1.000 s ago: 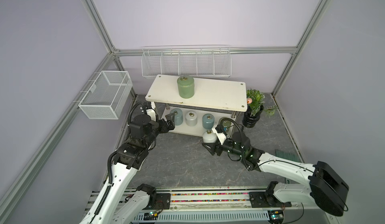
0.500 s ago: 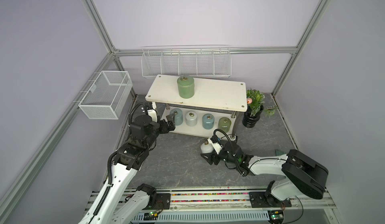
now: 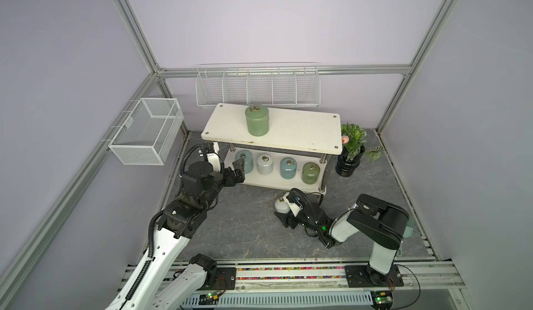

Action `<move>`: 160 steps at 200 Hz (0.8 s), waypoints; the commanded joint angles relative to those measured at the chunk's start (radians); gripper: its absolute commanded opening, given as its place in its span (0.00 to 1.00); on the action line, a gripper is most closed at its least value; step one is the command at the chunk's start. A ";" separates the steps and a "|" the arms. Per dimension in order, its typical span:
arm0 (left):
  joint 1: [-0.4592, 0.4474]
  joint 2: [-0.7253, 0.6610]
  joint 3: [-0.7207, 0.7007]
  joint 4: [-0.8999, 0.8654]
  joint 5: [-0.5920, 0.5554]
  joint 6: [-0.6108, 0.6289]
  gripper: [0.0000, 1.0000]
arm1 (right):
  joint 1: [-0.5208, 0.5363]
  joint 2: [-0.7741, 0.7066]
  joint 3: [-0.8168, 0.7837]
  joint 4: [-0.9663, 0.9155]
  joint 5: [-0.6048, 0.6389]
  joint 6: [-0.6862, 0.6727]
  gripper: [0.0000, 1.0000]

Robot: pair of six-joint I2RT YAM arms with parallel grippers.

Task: Remove the tea canisters from the shelf
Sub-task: Place the tea canister at the center of the board.

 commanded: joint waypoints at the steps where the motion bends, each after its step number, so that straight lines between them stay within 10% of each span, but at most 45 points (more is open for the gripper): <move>1: -0.006 -0.024 -0.011 -0.016 -0.030 0.008 0.99 | 0.024 0.047 -0.031 0.105 0.053 0.003 0.73; 136: -0.014 -0.045 -0.024 -0.019 -0.022 0.028 1.00 | 0.076 0.054 -0.029 0.004 0.092 0.055 1.00; 160: -0.015 -0.054 -0.025 -0.020 -0.023 0.033 1.00 | 0.083 0.042 -0.029 -0.011 0.110 0.057 0.89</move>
